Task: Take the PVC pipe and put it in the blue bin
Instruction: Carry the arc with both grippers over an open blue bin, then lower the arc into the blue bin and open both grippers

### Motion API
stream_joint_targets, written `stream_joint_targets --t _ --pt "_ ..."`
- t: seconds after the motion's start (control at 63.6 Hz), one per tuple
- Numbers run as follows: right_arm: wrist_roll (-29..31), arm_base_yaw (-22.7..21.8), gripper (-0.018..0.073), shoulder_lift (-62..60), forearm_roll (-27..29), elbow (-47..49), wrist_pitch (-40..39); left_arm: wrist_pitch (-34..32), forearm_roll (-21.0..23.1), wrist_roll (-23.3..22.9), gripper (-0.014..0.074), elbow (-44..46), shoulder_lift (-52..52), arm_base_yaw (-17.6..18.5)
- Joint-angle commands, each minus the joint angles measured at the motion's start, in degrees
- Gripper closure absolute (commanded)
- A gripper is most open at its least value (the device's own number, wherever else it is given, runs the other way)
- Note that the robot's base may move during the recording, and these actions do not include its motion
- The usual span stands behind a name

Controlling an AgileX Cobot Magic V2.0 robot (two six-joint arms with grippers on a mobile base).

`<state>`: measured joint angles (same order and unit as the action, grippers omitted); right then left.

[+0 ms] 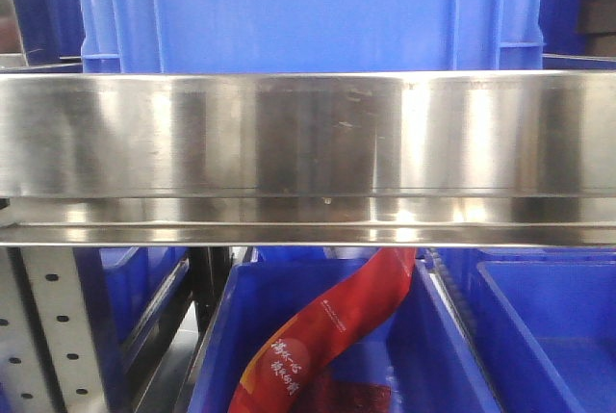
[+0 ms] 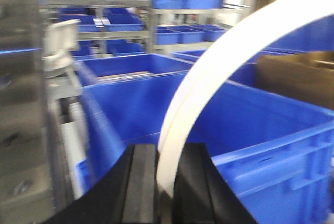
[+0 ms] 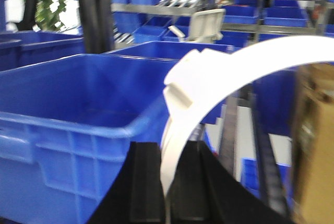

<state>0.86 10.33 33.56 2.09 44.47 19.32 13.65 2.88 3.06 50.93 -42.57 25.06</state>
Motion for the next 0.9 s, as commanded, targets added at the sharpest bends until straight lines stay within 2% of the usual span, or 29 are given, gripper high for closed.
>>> stream_joint_targets --t 0.0,0.079,0.252,0.472,0.724,0.787,0.881 --pt "1.38 2.93 0.0727 5.71 0.23 4.43 -1.75 -1.85 0.38 0.86 0.0708 3.79 -5.42 3.40" --pt "1.38 5.39 0.0727 10.60 0.23 8.56 -1.75 -3.11 0.38 0.86 0.0708 7.25 -10.46 4.97" --pt "1.38 8.94 0.0727 21.54 0.23 17.65 -1.17 -6.03 2.14 0.86 0.0708 15.85 -21.31 4.84" --pt "1.38 10.98 0.0727 35.30 0.23 28.52 -0.85 -7.26 2.14 0.86 0.0708 25.56 -35.57 4.84" --pt "1.38 12.59 0.0727 44.69 0.23 33.38 -0.44 -10.29 2.14 0.86 0.0703 31.79 -45.73 4.84" --pt "1.38 12.97 0.0708 45.89 0.23 33.38 0.03 -10.19 2.14 0.86 0.0664 32.18 -46.78 4.84" --pt "1.38 13.11 0.0599 47.13 0.23 33.38 1.17 -9.84 2.14 0.86 0.0533 32.18 -47.36 4.84"
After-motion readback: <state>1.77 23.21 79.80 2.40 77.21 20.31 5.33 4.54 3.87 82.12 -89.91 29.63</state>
